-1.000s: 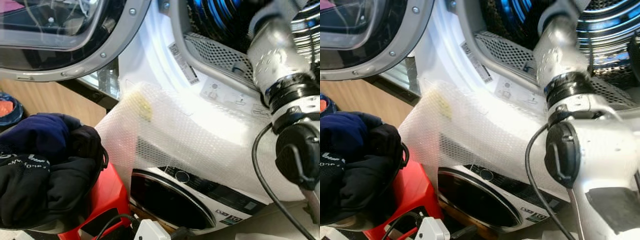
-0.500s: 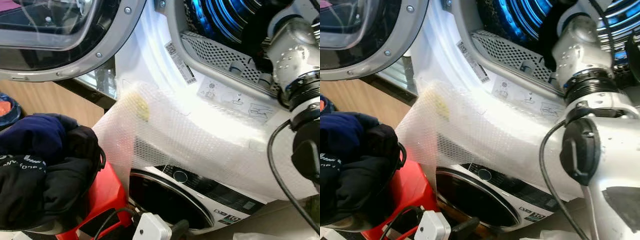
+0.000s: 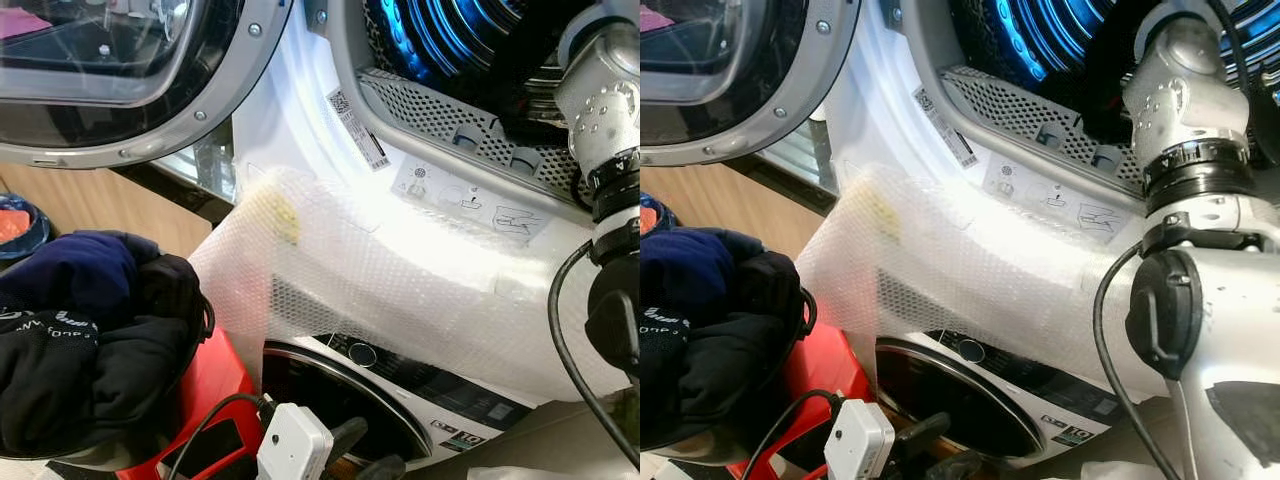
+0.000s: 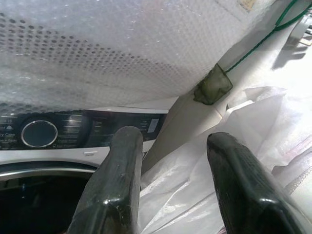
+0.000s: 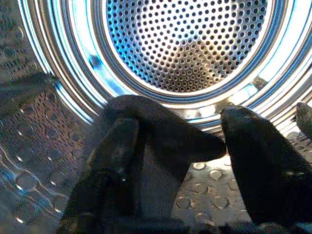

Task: Clothes washing

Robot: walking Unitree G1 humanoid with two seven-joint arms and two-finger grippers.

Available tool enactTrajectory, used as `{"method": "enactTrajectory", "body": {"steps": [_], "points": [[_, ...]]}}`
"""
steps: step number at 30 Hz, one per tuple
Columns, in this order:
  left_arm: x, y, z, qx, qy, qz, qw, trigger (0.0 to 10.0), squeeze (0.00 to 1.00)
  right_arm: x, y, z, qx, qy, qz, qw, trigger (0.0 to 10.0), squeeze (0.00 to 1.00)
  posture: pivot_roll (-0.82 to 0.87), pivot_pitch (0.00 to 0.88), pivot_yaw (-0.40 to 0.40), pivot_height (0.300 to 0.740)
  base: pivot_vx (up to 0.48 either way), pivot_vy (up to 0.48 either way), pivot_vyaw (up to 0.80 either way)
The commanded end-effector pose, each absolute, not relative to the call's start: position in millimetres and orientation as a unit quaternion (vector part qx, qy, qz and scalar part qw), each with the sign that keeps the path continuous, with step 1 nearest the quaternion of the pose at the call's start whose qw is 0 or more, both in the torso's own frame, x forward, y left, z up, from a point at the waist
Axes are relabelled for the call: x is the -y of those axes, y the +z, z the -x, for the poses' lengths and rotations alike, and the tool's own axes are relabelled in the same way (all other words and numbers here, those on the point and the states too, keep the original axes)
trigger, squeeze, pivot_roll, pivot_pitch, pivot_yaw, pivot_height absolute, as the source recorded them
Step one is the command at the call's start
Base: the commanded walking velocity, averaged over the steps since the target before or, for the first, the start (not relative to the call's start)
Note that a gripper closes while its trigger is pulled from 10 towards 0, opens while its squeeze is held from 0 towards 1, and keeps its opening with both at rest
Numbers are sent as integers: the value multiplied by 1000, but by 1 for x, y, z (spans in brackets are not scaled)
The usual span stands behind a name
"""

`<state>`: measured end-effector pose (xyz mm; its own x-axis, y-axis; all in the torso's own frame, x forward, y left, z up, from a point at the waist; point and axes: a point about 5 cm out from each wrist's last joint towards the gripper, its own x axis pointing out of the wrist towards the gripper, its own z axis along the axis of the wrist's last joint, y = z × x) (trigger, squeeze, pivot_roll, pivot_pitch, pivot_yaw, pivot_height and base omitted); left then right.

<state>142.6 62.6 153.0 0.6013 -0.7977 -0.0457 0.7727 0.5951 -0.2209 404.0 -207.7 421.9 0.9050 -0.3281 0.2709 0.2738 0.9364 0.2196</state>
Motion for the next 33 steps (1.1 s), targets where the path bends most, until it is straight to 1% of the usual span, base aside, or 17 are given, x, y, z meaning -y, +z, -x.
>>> {"method": "enactTrajectory", "body": {"steps": [1,3,4,5,7,9,14,15,17,21,22,23,24,26,28,30,33], "points": [[-60,152,-142,-75,-451,97,884,10000,0,218,429,-399,164,-167,-66,970,10000,1000,80,101,-206,740,0,0,0],[-60,152,-143,-73,-452,95,884,10000,0,219,425,-399,153,-163,-37,974,10000,1000,78,99,-204,740,0,0,0],[-61,152,-145,-73,-452,94,884,10000,0,221,421,-400,137,-157,5,978,10000,1000,75,97,-201,740,0,0,0],[-61,152,-145,-73,-452,94,884,10000,0,221,421,-400,137,-157,5,978,10000,1000,75,97,-201,740,0,0,0],[-62,153,-146,-71,-453,93,884,10000,0,223,417,-400,119,-138,79,980,10000,1000,71,94,-199,740,0,0,0],[-62,152,-147,-71,-454,92,883,10000,0,223,418,-398,123,-124,113,978,10000,1000,69,91,-197,740,0,0,0],[-64,152,-151,-70,-456,90,883,10000,0,221,436,-387,168,-90,91,977,10000,1000,65,79,-189,740,0,0,0],[-66,151,-153,-69,-456,88,883,10000,0,212,434,-382,184,-34,79,979,10000,0,69,74,-186,740,0,0,0],[-67,151,-155,-67,-454,85,884,10000,0,203,424,-375,200,29,71,977,10000,0,69,68,-182,740,0,0,0],[-70,150,-158,-63,-453,78,886,10000,0,202,409,-365,231,48,84,968,10000,0,74,55,-173,740,0,0,0],[-71,150,-159,-63,-452,76,886,10000,0,202,400,-363,213,80,37,973,10000,0,76,50,-170,740,0,0,0],[-71,150,-160,-62,-452,75,887,10000,0,203,398,-360,215,93,26,972,10000,0,77,46,-168,740,0,0,0],[-72,150,-161,-61,-452,74,887,10000,0,203,393,-352,223,137,-3,965,10000,0,77,43,-164,740,0,0,0],[-73,149,-162,-61,-451,73,887,10000,0,203,391,-348,226,162,-19,960,10000,0,77,40,-160,740,0,0,0],[-74,149,-163,-60,-449,70,889,10000,0,202,384,-337,243,213,-39,946,10000,0,77,35,-154,740,0,0,0],[-78,148,-166,-58,-442,61,893,10000,0,197,370,-317,260,295,-50,918,10000,0,80,29,-147,740,0,0,0],[-83,146,-171,-57,-430,51,900,10000,0,192,351,-306,256,323,-61,909,10000,0,75,17,-131,740,0,0,0]]}}
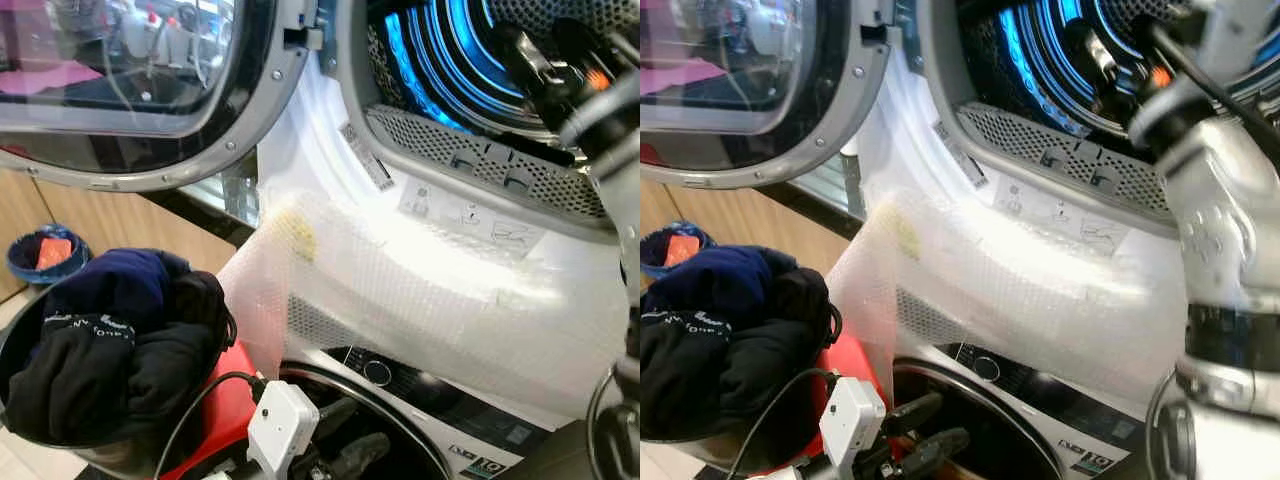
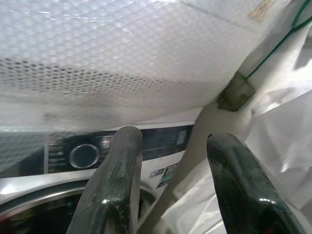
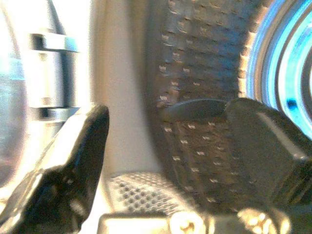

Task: Clothes washing

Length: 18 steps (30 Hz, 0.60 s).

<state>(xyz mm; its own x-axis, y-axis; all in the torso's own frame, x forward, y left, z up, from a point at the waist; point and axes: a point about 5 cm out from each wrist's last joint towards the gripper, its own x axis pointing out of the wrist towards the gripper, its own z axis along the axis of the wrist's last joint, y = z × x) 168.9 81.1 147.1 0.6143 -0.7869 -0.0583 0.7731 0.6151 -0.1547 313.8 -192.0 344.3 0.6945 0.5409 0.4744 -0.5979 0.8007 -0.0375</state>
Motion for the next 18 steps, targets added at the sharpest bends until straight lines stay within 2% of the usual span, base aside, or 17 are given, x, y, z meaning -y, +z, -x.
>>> {"method": "enactTrajectory", "body": {"steps": [1,2,3,6,10,18], "points": [[-84,146,-172,-55,-426,49,902,10000,0,191,346,-304,251,335,-68,906,10000,0,75,17,-131,740,0,0,0],[-84,146,-172,-55,-426,49,902,10000,0,191,346,-304,251,335,-68,906,10000,0,75,17,-131,740,0,0,0],[-88,145,-177,-53,-416,43,907,10000,0,184,332,-291,239,388,-94,885,10000,0,74,7,-120,740,0,0,0],[-93,145,-185,-44,-399,28,916,10000,0,178,312,-275,222,440,-112,863,10000,0,75,0,-109,740,0,0,0],[-99,146,-194,-32,-382,15,923,10000,0,179,296,-268,205,455,-120,858,10000,0,75,0,-100,740,0,0,0],[-99,146,-195,-29,-382,14,924,10000,0,179,294,-264,203,459,-124,856,10000,0,75,0,-100,740,0,0,0]]}}
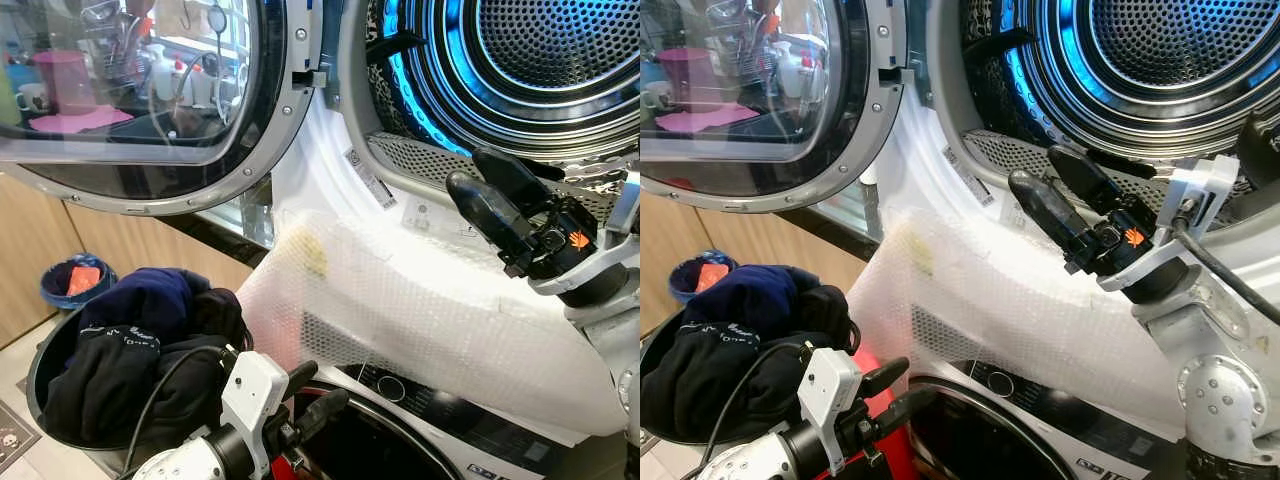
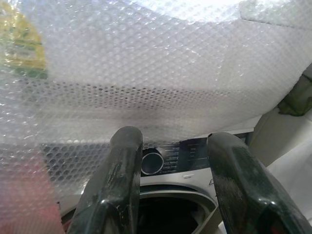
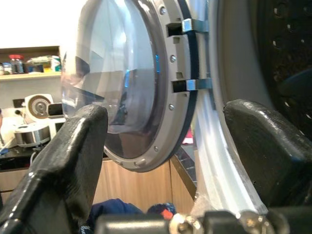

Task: Clothes washing

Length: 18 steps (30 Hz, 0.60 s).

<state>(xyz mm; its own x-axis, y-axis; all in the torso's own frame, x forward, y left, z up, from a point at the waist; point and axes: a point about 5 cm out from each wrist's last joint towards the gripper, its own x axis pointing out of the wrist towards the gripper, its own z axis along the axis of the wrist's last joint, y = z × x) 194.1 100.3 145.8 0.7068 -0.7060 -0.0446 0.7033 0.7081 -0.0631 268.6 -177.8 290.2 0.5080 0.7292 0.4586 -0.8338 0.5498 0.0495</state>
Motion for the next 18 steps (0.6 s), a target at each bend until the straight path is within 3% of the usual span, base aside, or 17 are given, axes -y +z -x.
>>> {"method": "enactTrajectory", "body": {"steps": [1,3,4,7,18], "points": [[-99,146,-195,-28,-382,14,924,10000,0,179,294,-263,203,459,-125,856,10000,0,75,0,-100,740,0,0,0],[-104,146,-202,-13,-366,-6,931,10000,0,179,280,-254,176,483,-119,849,10000,0,76,0,-91,740,0,0,0],[-106,143,-206,-7,-370,-38,928,10000,1000,178,253,-245,124,511,-117,843,10000,0,80,0,-72,740,0,0,0],[-110,136,-211,2,-379,-96,920,10000,1000,176,214,-230,46,548,-123,826,10000,0,83,0,-73,740,0,0,0],[-114,133,-210,5,-382,-115,917,10000,1000,172,201,-229,22,561,-119,819,10000,0,95,0,-78,740,0,0,0]]}}
